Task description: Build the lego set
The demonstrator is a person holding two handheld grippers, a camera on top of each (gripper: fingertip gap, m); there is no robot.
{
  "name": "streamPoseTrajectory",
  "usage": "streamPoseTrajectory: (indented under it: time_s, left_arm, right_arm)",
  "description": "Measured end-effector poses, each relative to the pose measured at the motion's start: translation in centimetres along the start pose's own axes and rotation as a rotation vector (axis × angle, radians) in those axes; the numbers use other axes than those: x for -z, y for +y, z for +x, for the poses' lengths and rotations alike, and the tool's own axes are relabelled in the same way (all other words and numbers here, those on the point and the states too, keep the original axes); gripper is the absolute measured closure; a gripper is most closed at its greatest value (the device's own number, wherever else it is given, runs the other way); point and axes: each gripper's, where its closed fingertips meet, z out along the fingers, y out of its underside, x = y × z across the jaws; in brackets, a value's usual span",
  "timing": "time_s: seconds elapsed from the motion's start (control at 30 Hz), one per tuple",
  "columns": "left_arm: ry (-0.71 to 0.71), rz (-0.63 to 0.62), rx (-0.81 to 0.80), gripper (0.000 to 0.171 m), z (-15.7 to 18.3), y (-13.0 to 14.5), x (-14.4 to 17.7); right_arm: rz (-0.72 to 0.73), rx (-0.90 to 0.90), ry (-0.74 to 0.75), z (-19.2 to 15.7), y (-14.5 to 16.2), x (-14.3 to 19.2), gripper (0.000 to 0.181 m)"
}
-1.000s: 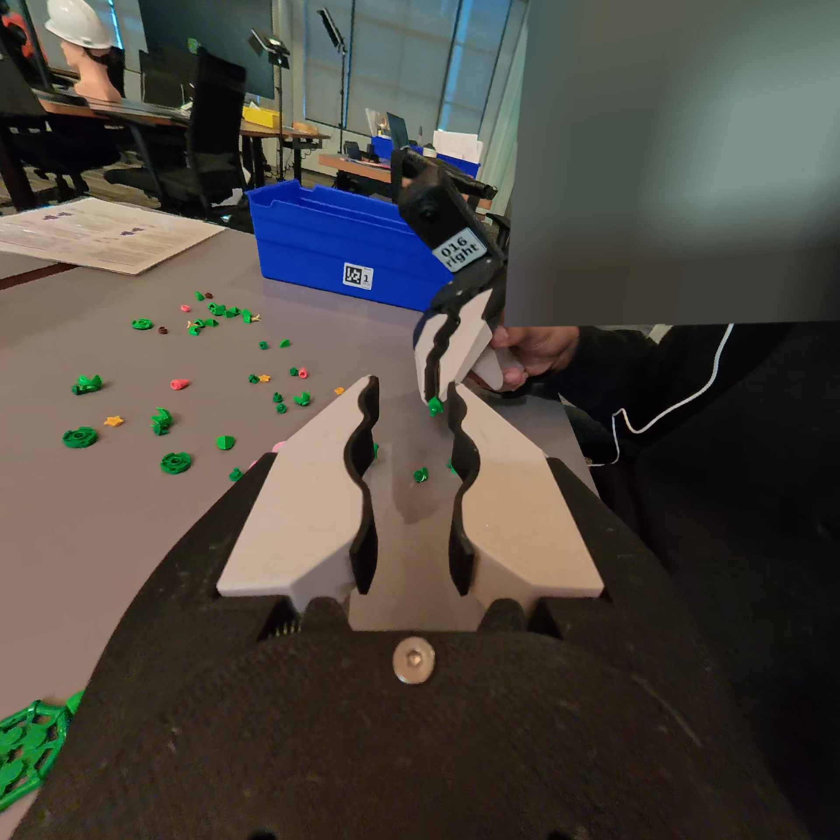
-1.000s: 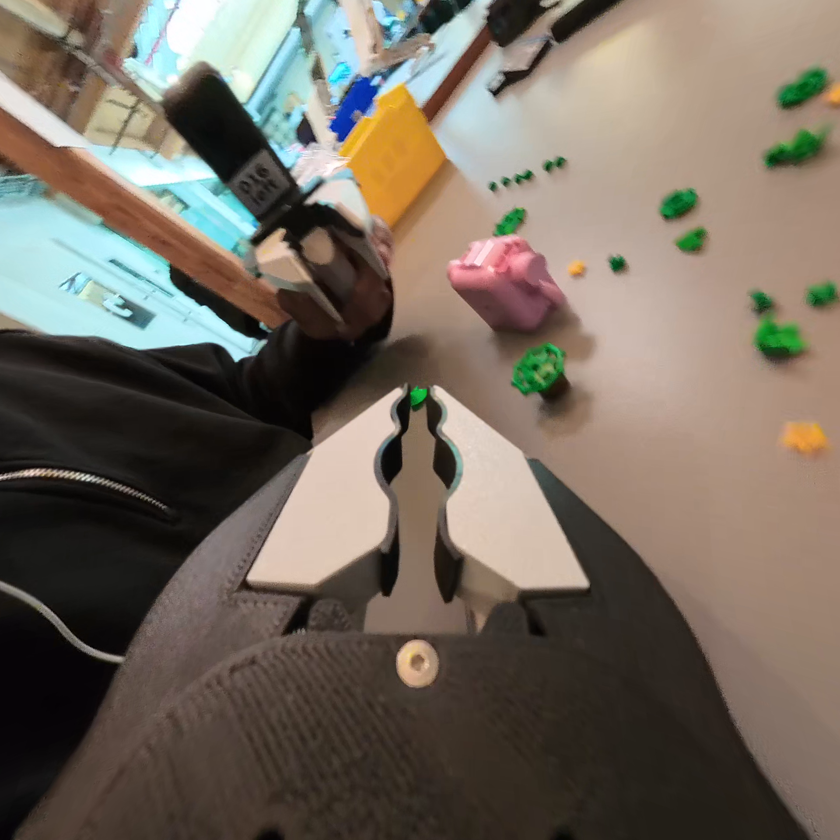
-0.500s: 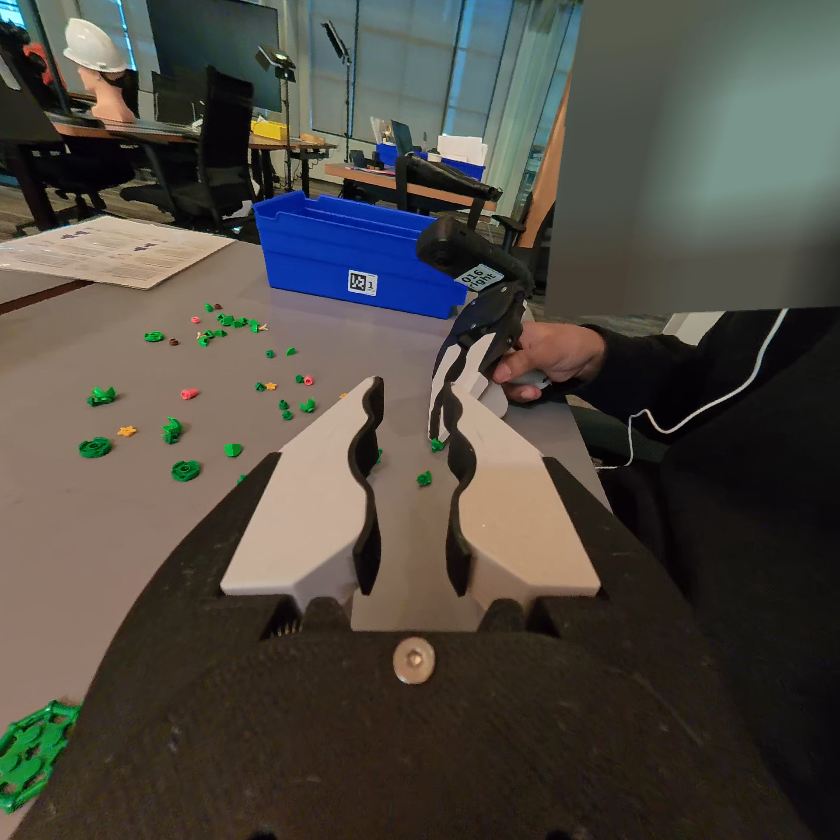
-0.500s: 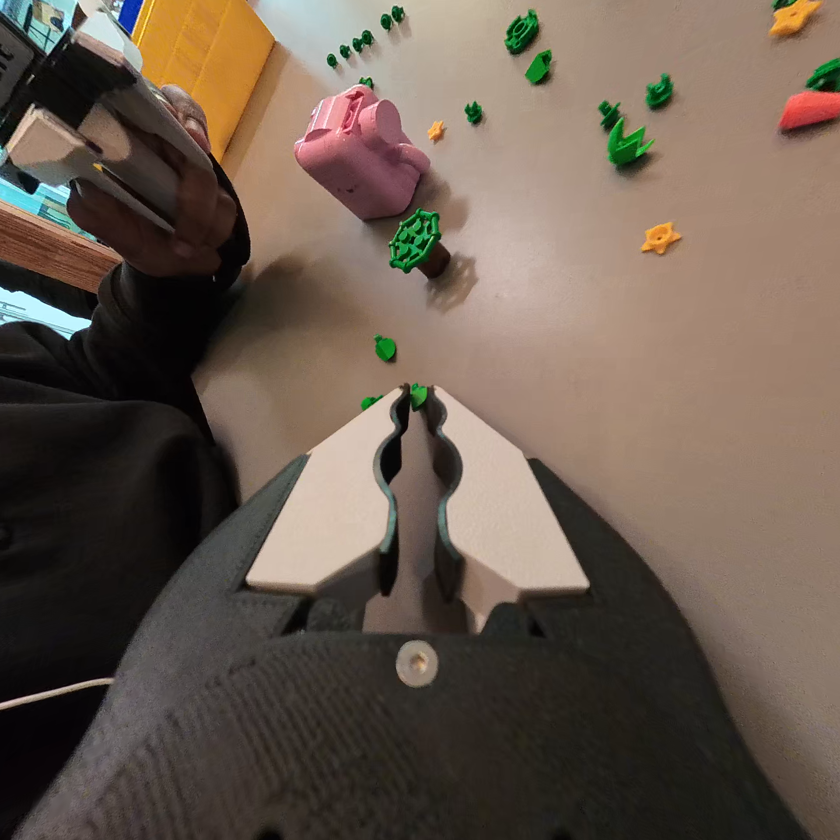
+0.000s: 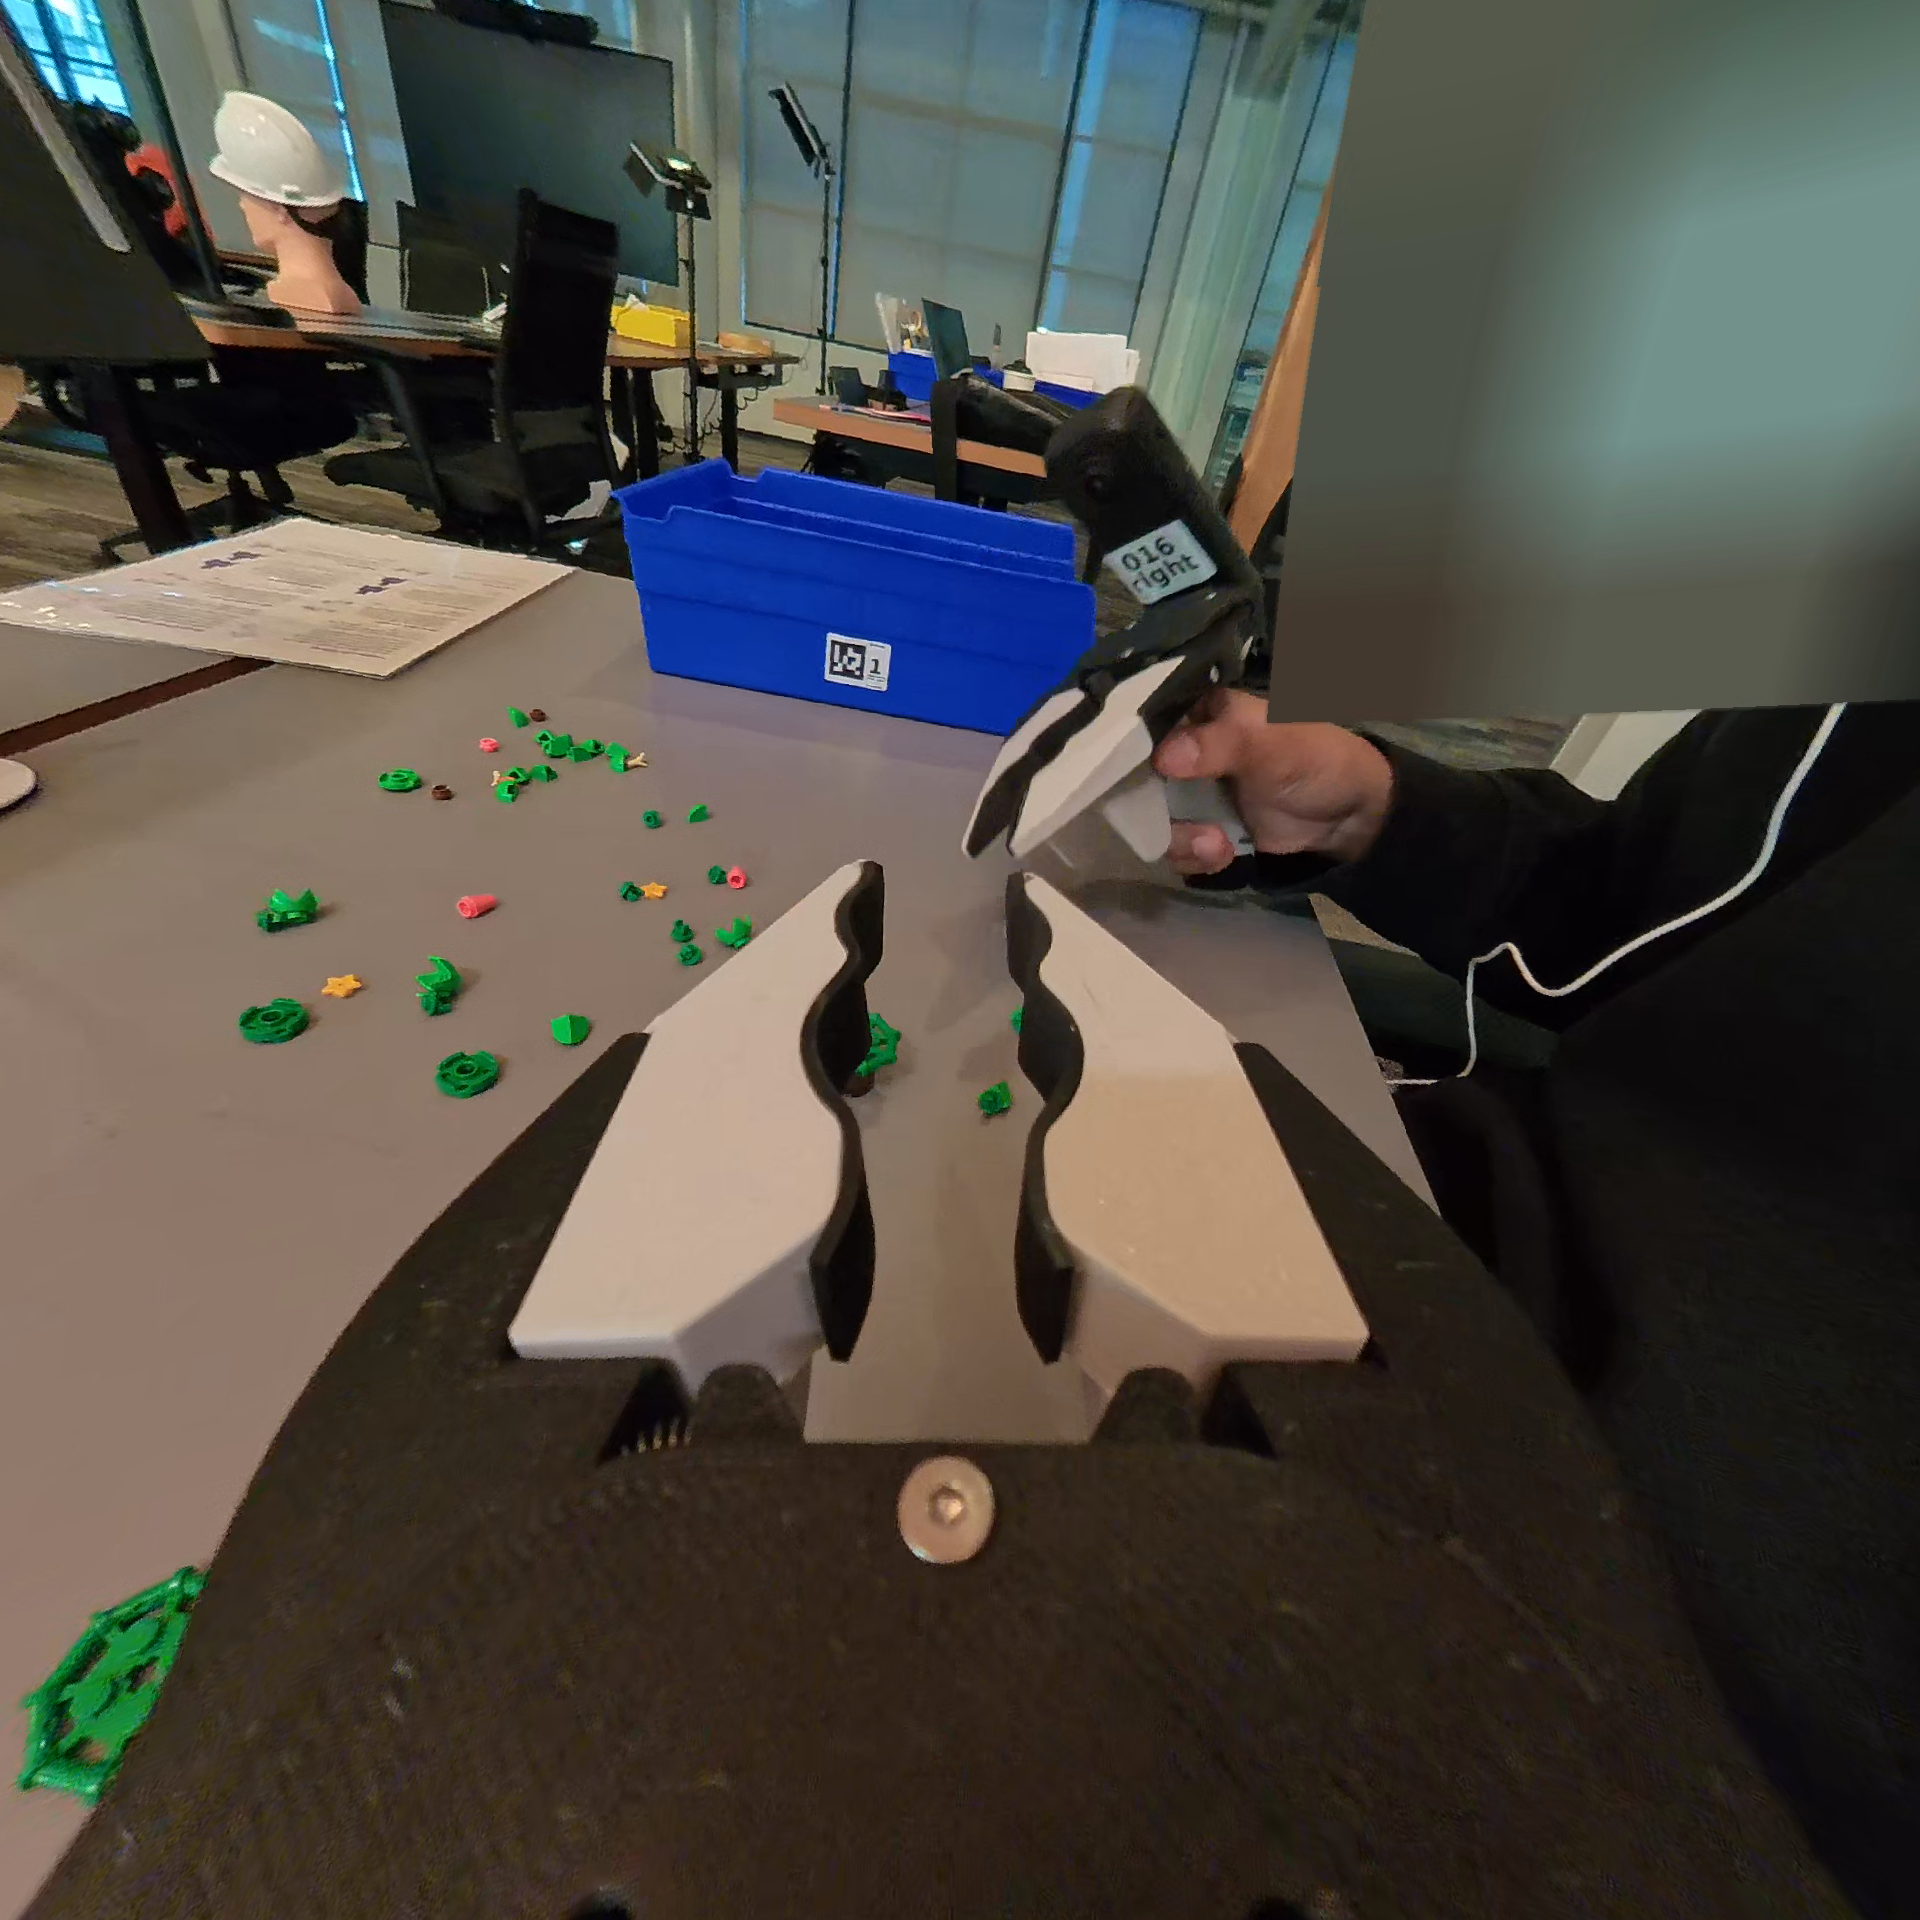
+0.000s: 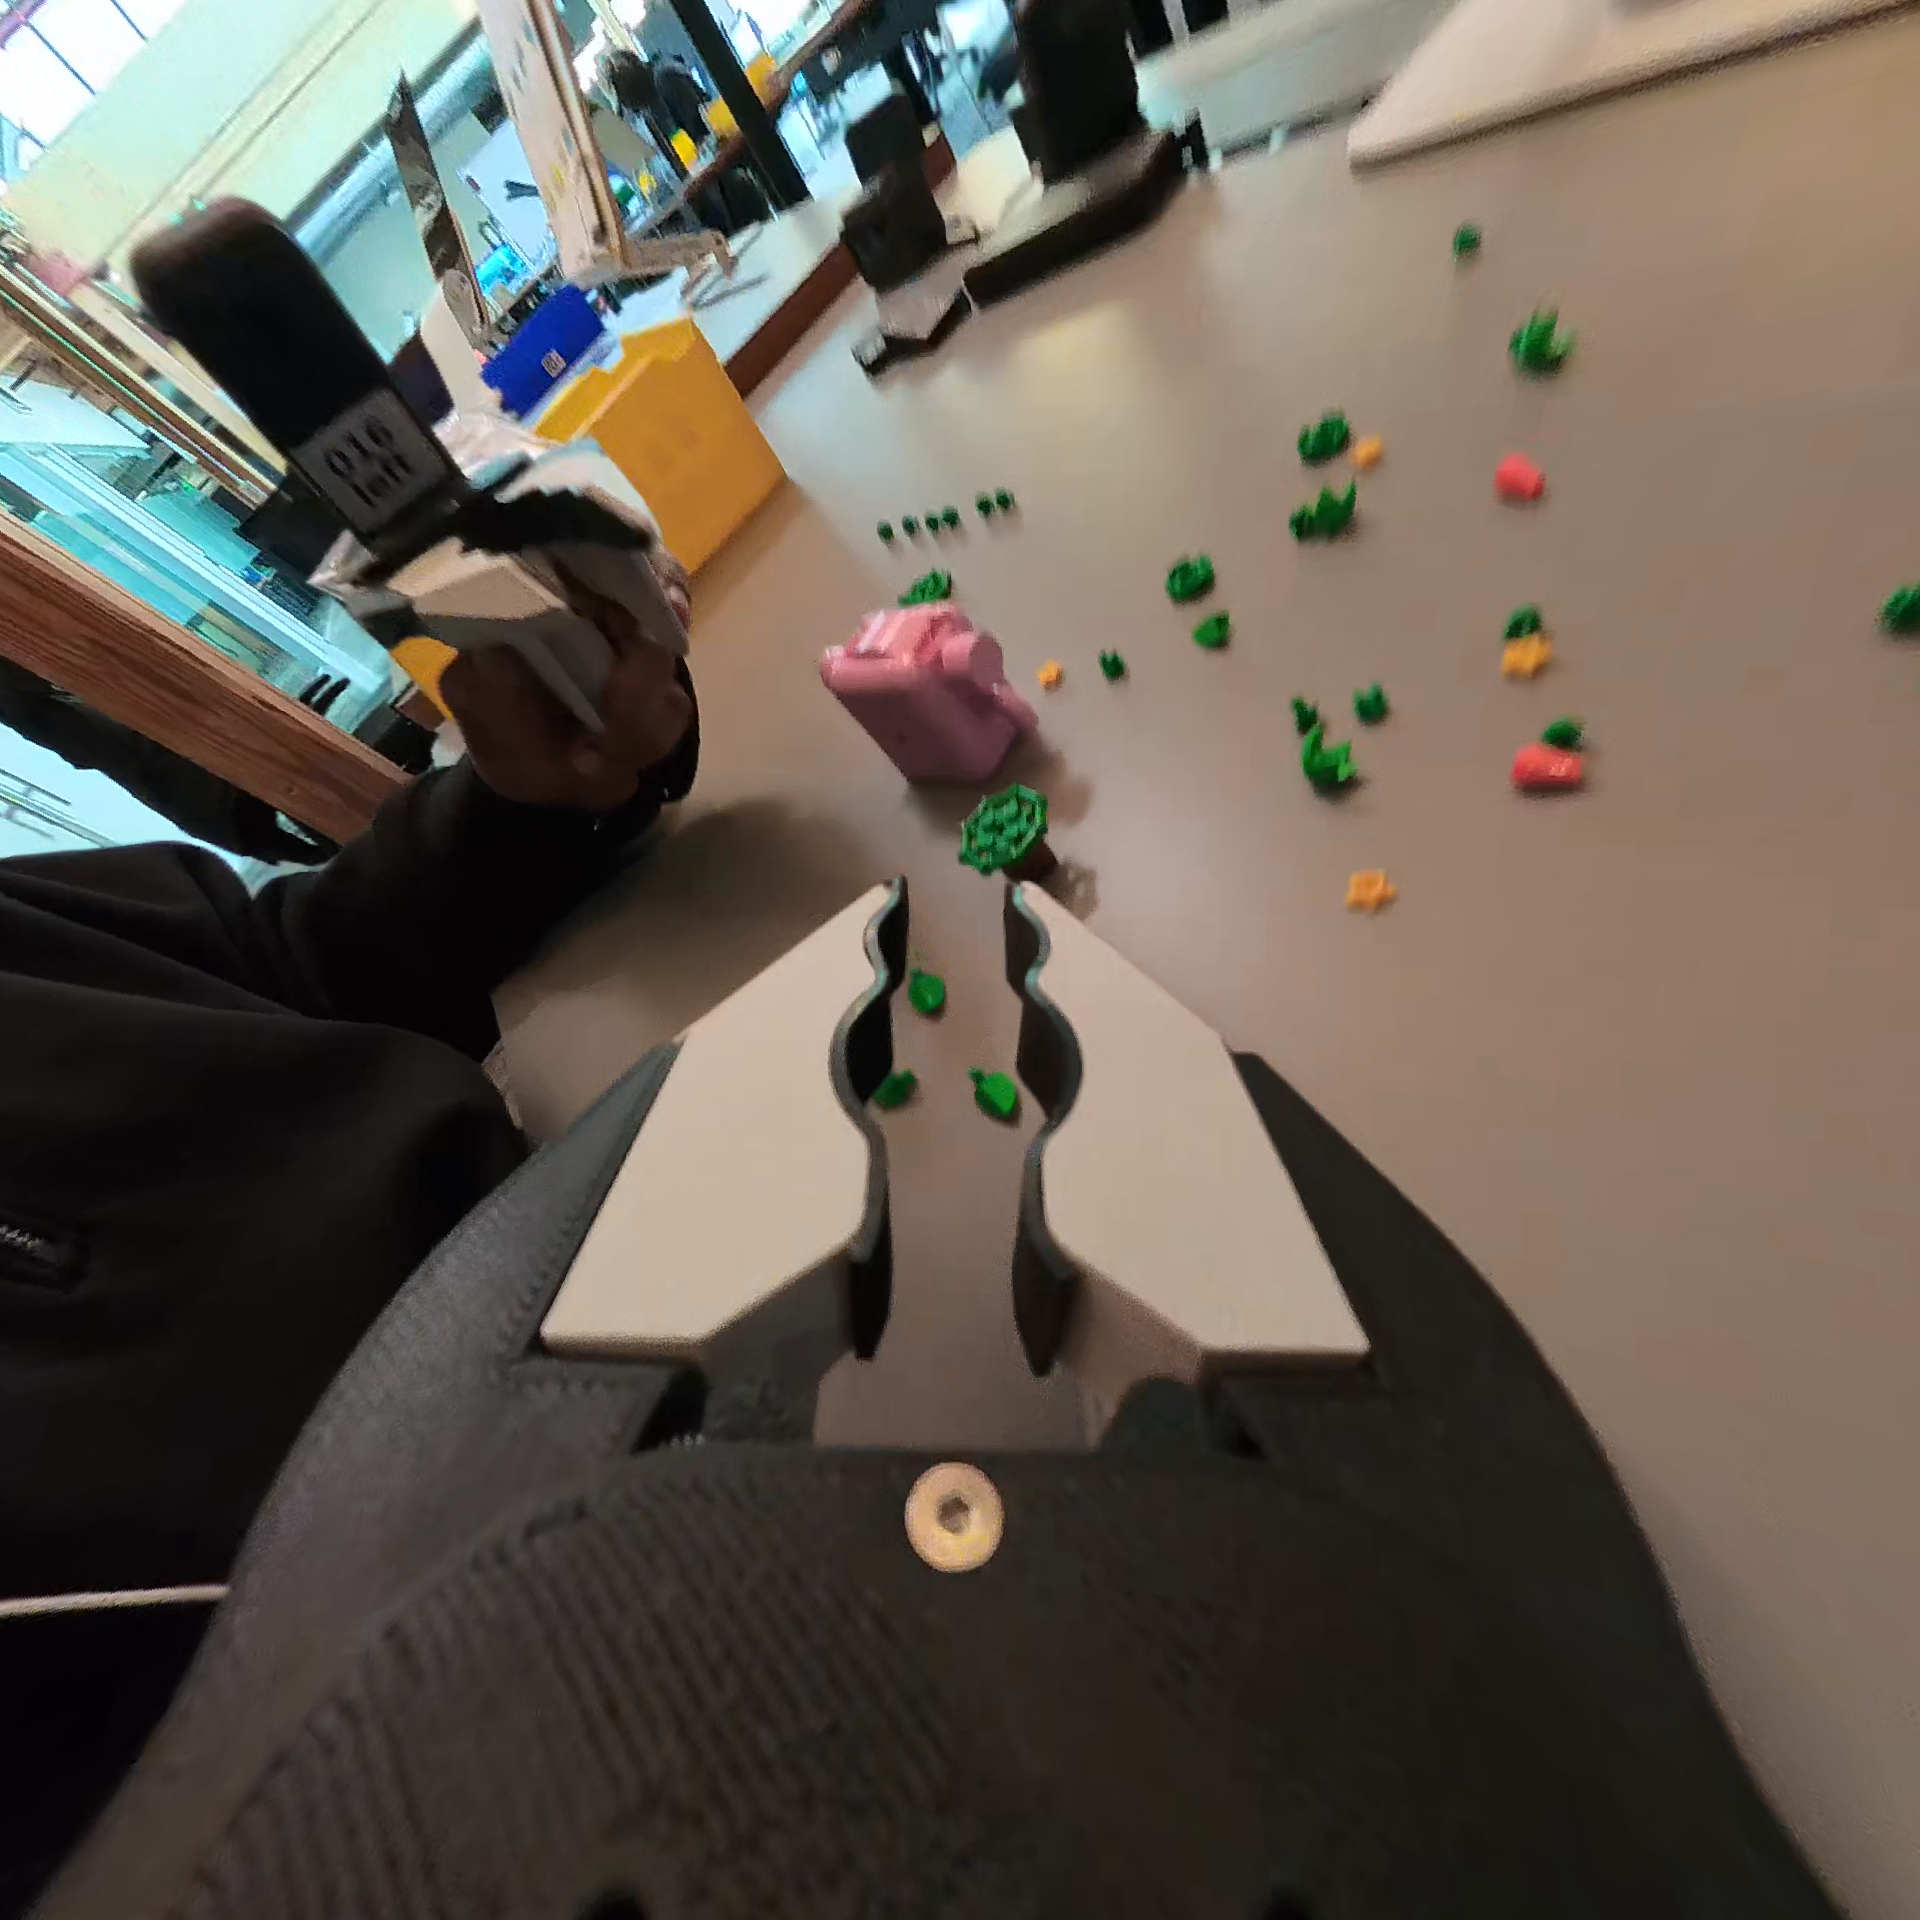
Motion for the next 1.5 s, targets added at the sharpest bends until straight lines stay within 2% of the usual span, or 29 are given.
streamPoseTrajectory:
  time_s: [0.17, 0.27, 0.33, 0.47, 0.53, 0.6, 0.67, 0.73, 0.9, 1.0, 1.13, 1.33, 1.5]
  left_arm:
    - [-0.052, 0.028, -0.014, 0.152, -1.2, -0.6, 0.9]
    - [-0.093, 0.06, -0.01, 0.152, -2.2, -1.2, 1.8]
    - [-0.114, 0.076, 0.004, 0.152, -2.9, -1.5, 2.3]
    - [-0.155, 0.094, 0.021, 0.153, -4.2, -1.7, 3.2]
    - [-0.178, 0.089, 0.022, 0.153, -4.8, -1.5, 3.5]
    - [-0.193, 0.089, 0.029, 0.153, -5.2, -1.5, 3.7]
    - [-0.191, 0.102, 0.044, 0.153, -5.3, -1.7, 3.9]
    - [-0.18, 0.113, 0.062, 0.153, -5.3, -1.7, 3.9]
    - [-0.163, 0.091, 0.081, 0.154, -5.3, -1.1, 3.5]
    - [-0.163, 0.075, 0.084, 0.154, -5.4, -0.8, 3.3]
    - [-0.159, 0.068, 0.093, 0.154, -5.5, -0.5, 3.2]
    - [-0.148, 0.058, 0.107, 0.154, -5.5, -0.2, 3.0]
    - [-0.138, 0.044, 0.113, 0.154, -5.4, 0.2, 2.7]
  right_arm:
    - [0.041, 0.173, 0.024, -0.7, -3.8, -0.3, 0.162]
    - [0.053, 0.306, 0.051, -0.6, -6.4, -1.0, 0.151]
    - [0.081, 0.445, 0.105, 0.6, -8.6, -1.7, 0.138]
    - [0.09, 0.636, 0.243, 5.7, -11.8, -3.2, 0.129]
    - [0.053, 0.627, 0.292, 8.5, -11.6, -3.7, 0.134]
    - [0.008, 0.554, 0.263, 9.6, -10.0, -3.8, 0.134]
    - [-0.001, 0.512, 0.251, 10.2, -8.7, -3.1, 0.136]
    - [-0.021, 0.485, 0.24, 10.6, -7.7, -2.4, 0.147]
    - [-0.13, 0.489, 0.134, 10.0, -5.8, -3.0, 0.146]
    - [-0.194, 0.528, 0.189, 10.5, -4.8, -3.6, 0.148]
    - [-0.22, 0.528, 0.315, 12.7, -5.0, -3.0, 0.15]
    - [-0.163, 0.411, 0.359, 14.4, -6.0, -1.6, 0.153]
    - [-0.147, 0.401, 0.465, 16.1, -6.8, -0.2, 0.156]
